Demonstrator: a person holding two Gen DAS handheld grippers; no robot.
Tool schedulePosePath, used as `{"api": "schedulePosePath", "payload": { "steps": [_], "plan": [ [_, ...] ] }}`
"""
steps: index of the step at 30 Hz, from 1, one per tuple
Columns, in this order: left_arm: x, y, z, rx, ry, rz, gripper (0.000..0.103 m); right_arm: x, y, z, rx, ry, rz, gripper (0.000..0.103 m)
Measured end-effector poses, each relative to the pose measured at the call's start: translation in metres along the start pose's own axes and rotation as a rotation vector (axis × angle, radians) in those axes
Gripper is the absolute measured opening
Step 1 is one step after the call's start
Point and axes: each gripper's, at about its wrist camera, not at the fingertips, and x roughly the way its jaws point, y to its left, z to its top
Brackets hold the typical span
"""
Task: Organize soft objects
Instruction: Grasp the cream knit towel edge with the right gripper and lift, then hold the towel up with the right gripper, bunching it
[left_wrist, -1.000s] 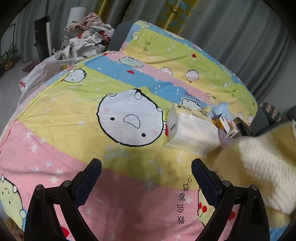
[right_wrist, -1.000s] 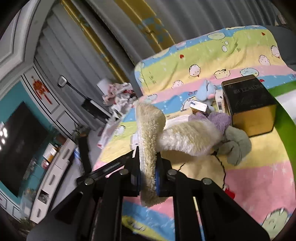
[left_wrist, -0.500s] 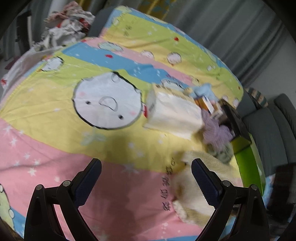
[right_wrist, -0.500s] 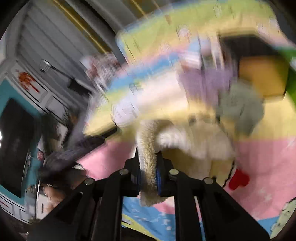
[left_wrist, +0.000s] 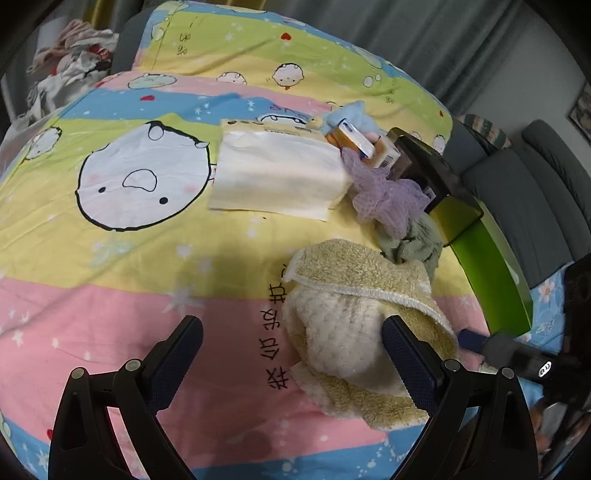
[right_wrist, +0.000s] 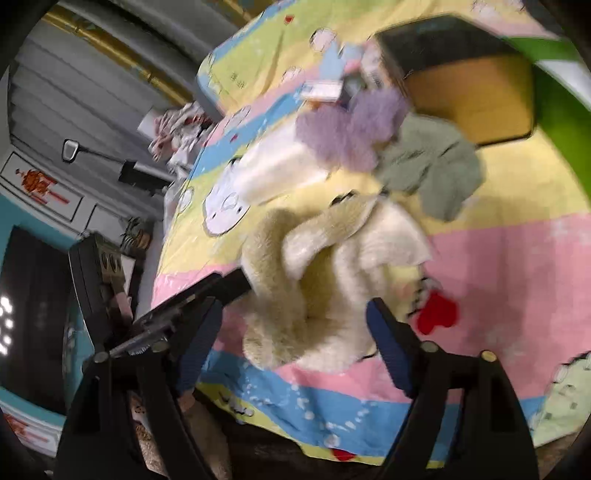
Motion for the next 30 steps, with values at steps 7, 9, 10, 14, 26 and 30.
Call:
{"api": "schedulePosePath", "payload": {
  "steps": [7, 9, 10, 14, 26, 30],
  "plan": [
    [0.005, -0.013, -0.007, 0.015, 0.020, -0.043, 0.098, -0.007, -0.016, 0.019, 0.094, -0.078, -0.013, 0.090],
    [0.009, -0.019, -0.010, 0.034, 0.033, -0.053, 0.098, -0.002, -0.019, 0.022, 0.105, -0.080, -0.024, 0.090],
    [0.011, -0.022, -0.012, 0.044, 0.041, -0.057, 0.098, -0.005, -0.024, 0.020, 0.104, -0.077, -0.027, 0.090],
    [0.023, -0.030, -0.019, 0.057, 0.080, -0.083, 0.098, 0.018, -0.032, 0.018, 0.096, -0.001, 0.001, 0.090],
    [0.030, -0.048, -0.029, 0.142, 0.052, -0.082, 0.097, 0.052, -0.031, 0.009, 0.099, 0.104, 0.102, 0.080],
    [0.031, -0.052, -0.030, 0.158, 0.027, -0.071, 0.089, 0.070, -0.027, 0.004, 0.092, 0.186, 0.181, 0.050]
  ]
}}
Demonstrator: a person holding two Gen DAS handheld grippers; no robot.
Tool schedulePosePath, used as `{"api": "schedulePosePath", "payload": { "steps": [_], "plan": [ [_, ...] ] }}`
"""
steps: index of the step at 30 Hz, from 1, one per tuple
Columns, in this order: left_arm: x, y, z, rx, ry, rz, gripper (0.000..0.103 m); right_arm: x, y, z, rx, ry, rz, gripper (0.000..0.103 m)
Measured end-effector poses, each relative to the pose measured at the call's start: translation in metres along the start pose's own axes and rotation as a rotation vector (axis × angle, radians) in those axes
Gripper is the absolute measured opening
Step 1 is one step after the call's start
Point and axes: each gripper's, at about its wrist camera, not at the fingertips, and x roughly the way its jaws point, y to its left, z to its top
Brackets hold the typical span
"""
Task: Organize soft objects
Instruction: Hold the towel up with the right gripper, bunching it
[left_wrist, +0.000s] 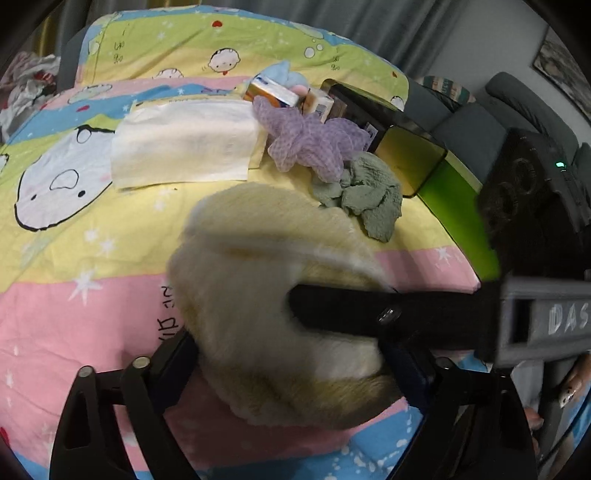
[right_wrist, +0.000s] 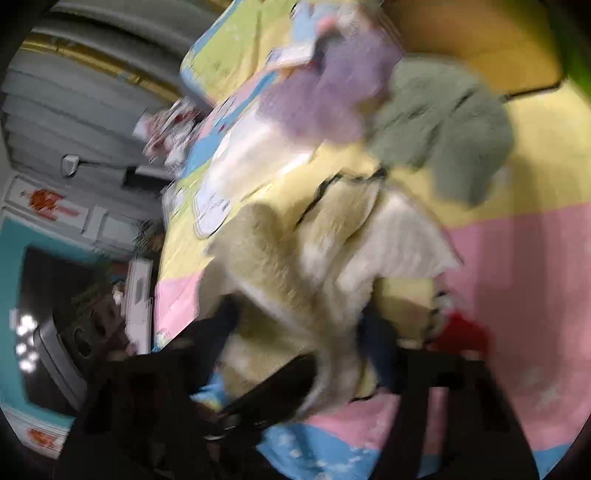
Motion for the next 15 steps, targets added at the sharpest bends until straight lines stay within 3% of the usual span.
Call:
{"api": "schedulePosePath", "payload": {
  "steps": [1, 7, 15],
  "plan": [
    [0.000, 0.001, 0.000, -0.005, -0.003, -0.005, 0.082, 0.002, 0.001, -0.001, -0.006, -0.010, -0.014, 0.049],
    [-0.007, 0.003, 0.002, -0.016, -0.039, -0.051, 0.073, 0.000, 0.013, -0.004, -0.047, -0.052, -0.026, 0.043],
    [-0.025, -0.005, 0.004, 0.013, -0.130, -0.092, 0.072, -0.020, 0.021, -0.007, -0.097, -0.113, 0.019, 0.043]
  ]
}}
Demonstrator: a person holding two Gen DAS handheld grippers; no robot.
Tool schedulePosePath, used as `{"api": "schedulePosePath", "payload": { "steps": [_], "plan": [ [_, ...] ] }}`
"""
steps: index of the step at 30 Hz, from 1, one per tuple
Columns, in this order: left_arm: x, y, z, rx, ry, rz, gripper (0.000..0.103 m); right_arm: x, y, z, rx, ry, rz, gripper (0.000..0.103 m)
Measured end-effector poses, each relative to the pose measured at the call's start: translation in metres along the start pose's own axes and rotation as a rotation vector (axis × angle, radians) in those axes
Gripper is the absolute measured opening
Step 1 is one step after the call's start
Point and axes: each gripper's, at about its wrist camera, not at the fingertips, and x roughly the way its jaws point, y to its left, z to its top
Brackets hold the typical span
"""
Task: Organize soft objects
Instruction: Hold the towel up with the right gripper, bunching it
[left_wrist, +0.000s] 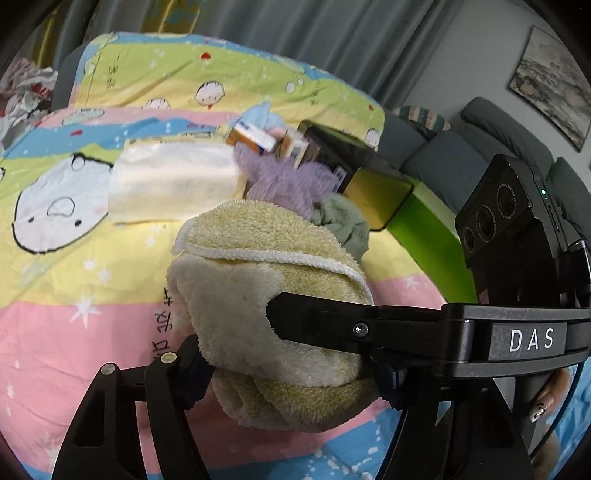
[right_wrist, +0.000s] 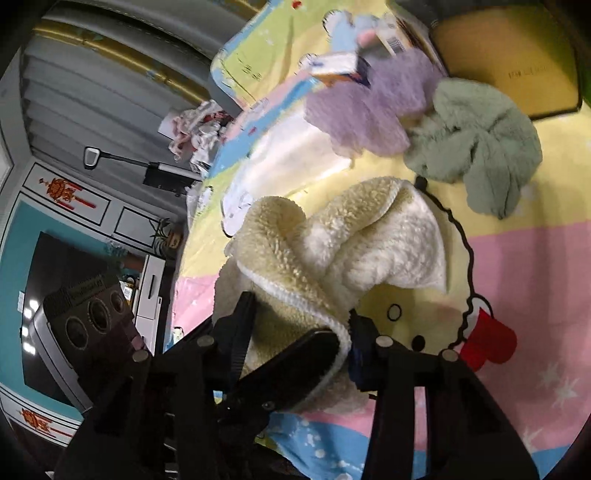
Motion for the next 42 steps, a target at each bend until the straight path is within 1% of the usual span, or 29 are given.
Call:
{"api": "schedulePosePath", "payload": {
  "steps": [5, 18, 42],
  "plan": [
    [-0.007, -0.004, 0.001, 0.017, -0.033, -0.010, 0.072, -0.005, 0.009, 0.000, -0.028, -0.024, -0.006, 0.044],
    [-0.012, -0.009, 0.002, 0.038, -0.071, -0.010, 0.072, -0.010, 0.015, 0.002, -0.065, -0.052, -0.022, 0.044],
    [-0.018, -0.015, 0.002, 0.058, -0.097, -0.007, 0.072, -0.017, 0.024, -0.001, -0.098, -0.078, -0.036, 0.045]
  ]
}}
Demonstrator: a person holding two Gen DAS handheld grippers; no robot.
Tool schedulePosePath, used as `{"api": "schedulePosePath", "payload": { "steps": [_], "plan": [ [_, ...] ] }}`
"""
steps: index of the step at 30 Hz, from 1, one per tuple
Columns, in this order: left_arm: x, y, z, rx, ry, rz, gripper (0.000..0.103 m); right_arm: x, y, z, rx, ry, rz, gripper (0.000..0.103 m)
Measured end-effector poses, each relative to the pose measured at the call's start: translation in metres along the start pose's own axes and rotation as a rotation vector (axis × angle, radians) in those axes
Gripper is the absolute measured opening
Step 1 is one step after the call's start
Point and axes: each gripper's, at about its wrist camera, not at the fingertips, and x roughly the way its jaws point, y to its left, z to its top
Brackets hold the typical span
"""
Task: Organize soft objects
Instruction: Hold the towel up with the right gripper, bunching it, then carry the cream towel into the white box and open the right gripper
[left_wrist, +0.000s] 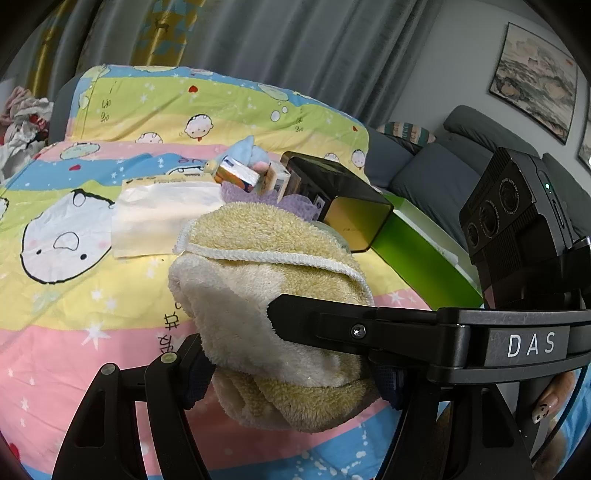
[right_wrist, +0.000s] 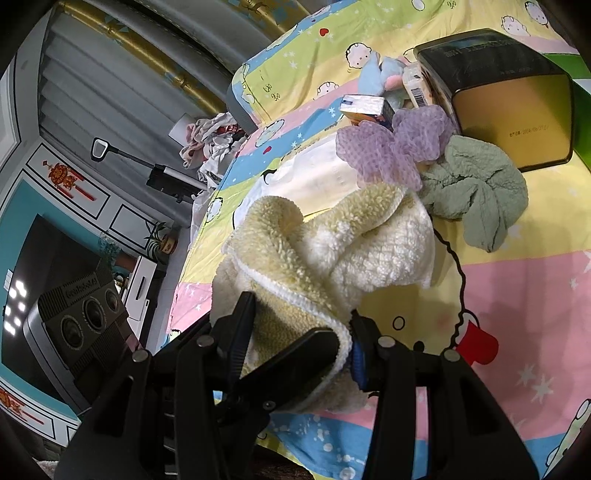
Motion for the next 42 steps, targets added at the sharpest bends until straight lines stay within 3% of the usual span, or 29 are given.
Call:
{"api": "schedulePosePath", "payload": {
  "steps": [11, 19, 25, 30, 33, 42],
  "plan": [
    [-0.017, -0.033, 0.031, 0.106, -0.080, -0.017, 0.072, -0.041, 0.014, 0.013, -0.028, -0.122, 0.010, 0.044],
    [-0.023, -0.095, 0.081, 0.223, -0.195, -0.085, 0.071, -0.121, 0.023, 0.047, -0.116, -0.303, -0.038, 0.045],
    [-0.001, -0.128, 0.124, 0.289, -0.237, -0.142, 0.071, -0.166, 0.009, 0.081, -0.130, -0.405, -0.080, 0.045],
    [0.041, -0.150, 0.137, 0.327, -0.199, -0.201, 0.071, -0.189, -0.026, 0.087, -0.060, -0.501, -0.130, 0.045],
    [0.065, -0.167, 0.134, 0.329, -0.161, -0.235, 0.071, -0.198, -0.061, 0.088, 0.029, -0.523, -0.121, 0.045],
    [0.116, -0.208, 0.130, 0.378, -0.086, -0.324, 0.071, -0.224, -0.115, 0.084, 0.184, -0.602, -0.163, 0.045]
  ]
}}
